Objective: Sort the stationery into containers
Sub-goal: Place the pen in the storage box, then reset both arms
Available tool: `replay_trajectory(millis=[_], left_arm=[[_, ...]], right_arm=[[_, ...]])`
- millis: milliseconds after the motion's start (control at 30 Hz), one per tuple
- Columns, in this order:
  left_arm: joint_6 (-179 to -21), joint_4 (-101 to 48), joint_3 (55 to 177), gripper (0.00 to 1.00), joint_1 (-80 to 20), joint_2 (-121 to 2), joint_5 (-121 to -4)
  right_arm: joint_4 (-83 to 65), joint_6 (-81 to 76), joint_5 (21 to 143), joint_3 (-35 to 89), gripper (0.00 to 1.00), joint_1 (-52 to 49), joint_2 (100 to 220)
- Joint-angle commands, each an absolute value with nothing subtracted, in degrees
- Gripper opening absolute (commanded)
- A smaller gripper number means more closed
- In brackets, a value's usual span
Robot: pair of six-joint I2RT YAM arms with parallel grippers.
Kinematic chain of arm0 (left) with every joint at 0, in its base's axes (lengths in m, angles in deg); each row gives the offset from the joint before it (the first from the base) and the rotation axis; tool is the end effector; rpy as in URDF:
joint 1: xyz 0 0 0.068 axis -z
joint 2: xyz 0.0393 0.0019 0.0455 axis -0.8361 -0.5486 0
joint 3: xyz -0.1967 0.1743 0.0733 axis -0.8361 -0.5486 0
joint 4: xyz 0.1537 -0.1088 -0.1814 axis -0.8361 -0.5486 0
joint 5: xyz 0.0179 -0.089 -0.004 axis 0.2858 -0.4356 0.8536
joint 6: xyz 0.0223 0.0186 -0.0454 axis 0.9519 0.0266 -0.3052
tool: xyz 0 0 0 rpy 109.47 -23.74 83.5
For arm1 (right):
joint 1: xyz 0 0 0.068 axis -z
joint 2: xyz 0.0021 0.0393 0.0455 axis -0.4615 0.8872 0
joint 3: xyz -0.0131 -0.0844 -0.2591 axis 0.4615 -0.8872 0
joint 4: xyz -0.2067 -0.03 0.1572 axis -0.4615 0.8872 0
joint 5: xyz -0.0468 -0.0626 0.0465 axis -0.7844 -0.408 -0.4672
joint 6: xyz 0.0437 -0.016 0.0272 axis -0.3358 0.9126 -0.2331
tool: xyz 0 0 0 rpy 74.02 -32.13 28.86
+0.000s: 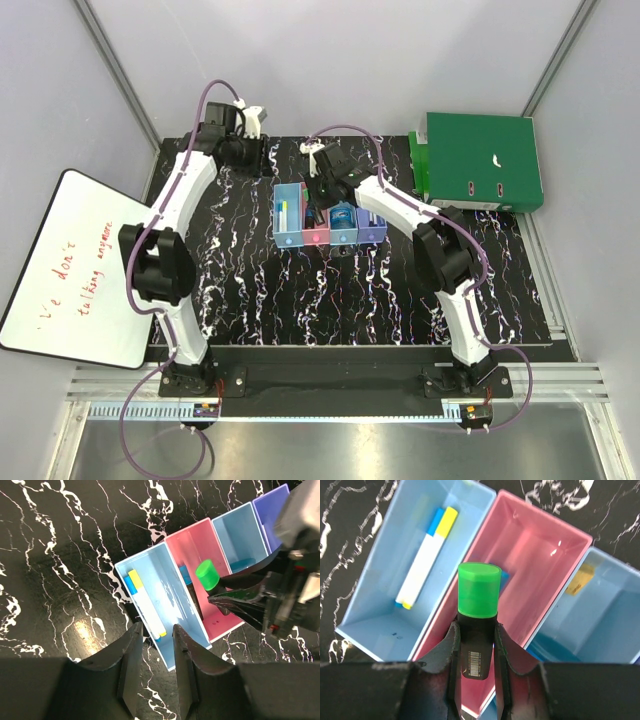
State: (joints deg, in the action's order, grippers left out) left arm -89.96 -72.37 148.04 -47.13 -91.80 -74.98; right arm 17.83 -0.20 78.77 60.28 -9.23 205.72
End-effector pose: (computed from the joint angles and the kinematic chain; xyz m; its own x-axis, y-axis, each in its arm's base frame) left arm 0.4138 -0.0828 0.3305 -0.7359 0.1034 -0.6692 0.3764 0.8840 -0.2772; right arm 0.4046 0.3047 0.2294 -0.6205 -0.3621 -0.6956 -0.5879 0.8018 0.1071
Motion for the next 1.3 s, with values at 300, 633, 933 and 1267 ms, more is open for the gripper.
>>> replay_trajectory(millis=[300, 633, 933, 1267], left_arm=[[-87.5, -70.2, 148.2, 0.39, -48.2, -86.5, -76.6], [-87.0, -70.1, 147.6, 0.51, -48.2, -85.3, -76.9], [-85.3, -70.1, 145.5, 0.72, -48.4, -81.8, -76.4], [-81.2, -73.4, 145.7, 0.99, -48.7, -74.9, -70.2]], right_arm=[[16.0, -1.4, 78.7, 60.6, 0.38, -9.9, 205.9], [16.0, 1.1, 79.2, 62.0, 0.72, -10.7, 204.6], [15.7, 6.3, 77.5, 64.6, 1.0, -11.0, 197.7], [26.6, 16.2, 56.6, 73.7, 1.0, -10.9, 186.7]])
